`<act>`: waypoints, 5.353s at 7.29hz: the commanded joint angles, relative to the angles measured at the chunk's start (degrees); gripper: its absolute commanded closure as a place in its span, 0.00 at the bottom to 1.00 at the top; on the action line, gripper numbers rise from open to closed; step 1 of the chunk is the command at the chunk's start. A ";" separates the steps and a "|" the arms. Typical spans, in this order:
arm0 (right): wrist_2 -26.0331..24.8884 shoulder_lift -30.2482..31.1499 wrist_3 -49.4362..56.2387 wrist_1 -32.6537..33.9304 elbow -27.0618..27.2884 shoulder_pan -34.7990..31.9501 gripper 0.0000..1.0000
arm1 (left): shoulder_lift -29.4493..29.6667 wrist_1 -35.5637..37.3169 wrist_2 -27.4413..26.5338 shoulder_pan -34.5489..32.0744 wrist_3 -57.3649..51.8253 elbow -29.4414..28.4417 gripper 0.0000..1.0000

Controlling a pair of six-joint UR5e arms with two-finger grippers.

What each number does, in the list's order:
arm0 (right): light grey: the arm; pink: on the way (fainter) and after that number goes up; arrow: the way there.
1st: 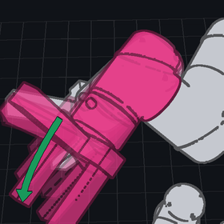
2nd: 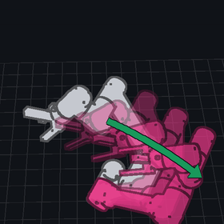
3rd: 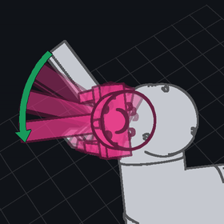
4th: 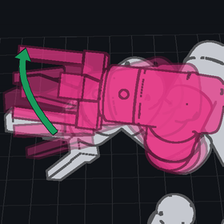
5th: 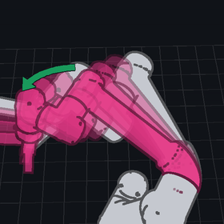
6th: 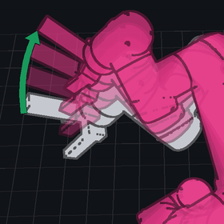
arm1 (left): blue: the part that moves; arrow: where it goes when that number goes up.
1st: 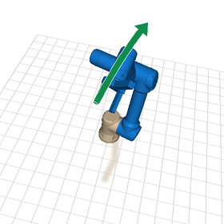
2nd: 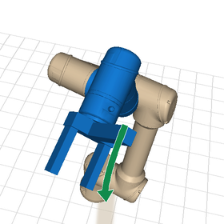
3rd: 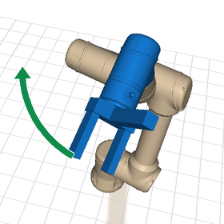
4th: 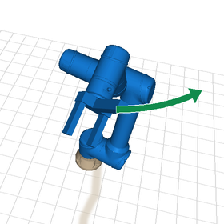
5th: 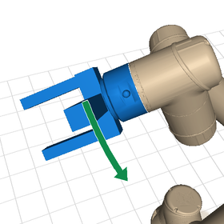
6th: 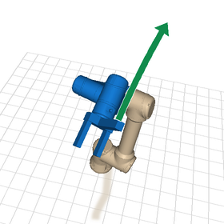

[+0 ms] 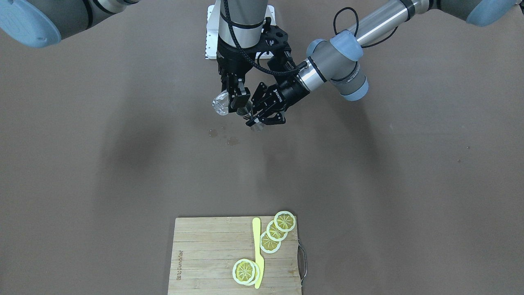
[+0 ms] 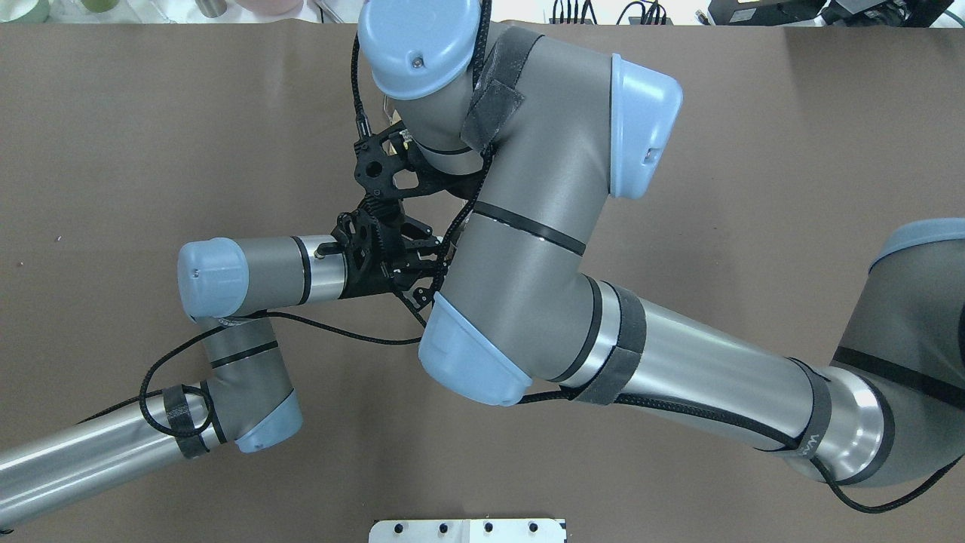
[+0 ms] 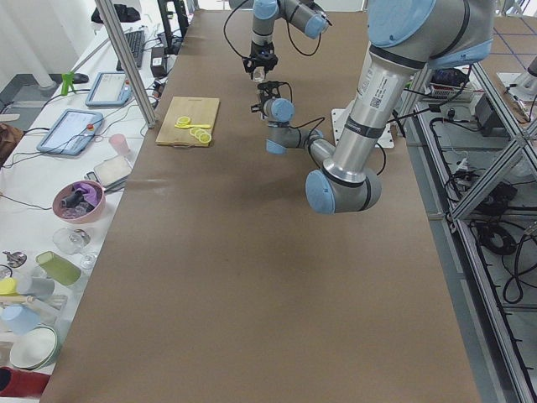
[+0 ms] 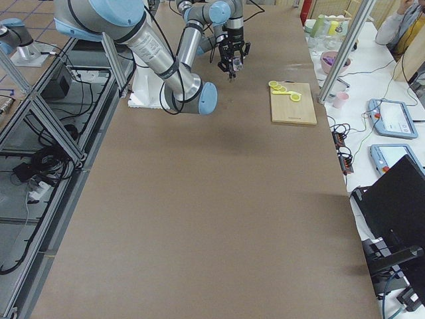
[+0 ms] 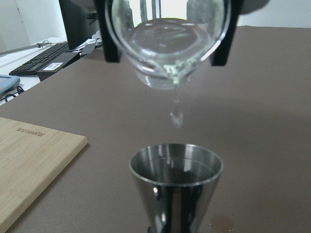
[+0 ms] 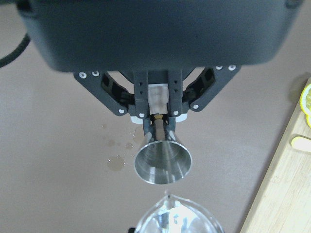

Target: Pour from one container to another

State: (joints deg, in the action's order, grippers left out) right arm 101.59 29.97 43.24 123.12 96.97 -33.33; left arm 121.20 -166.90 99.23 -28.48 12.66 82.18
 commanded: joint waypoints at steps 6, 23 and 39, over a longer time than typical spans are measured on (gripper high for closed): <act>3.25 1.92 0.00 -5.33 1.99 -0.59 1.00 | -0.09 0.09 0.62 0.00 -0.17 -0.35 1.00; 44.80 43.50 -0.09 -65.44 -1.57 -32.39 1.00 | -8.25 -5.17 -1.04 -13.43 0.18 -1.23 1.00; 47.40 42.72 -7.97 -107.13 -36.15 -35.31 1.00 | -15.55 -10.49 -47.13 7.83 19.33 0.52 1.00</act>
State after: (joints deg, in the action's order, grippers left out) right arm 150.68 73.44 38.55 16.24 60.52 -68.76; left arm 106.08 -180.54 50.10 -20.53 31.80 82.24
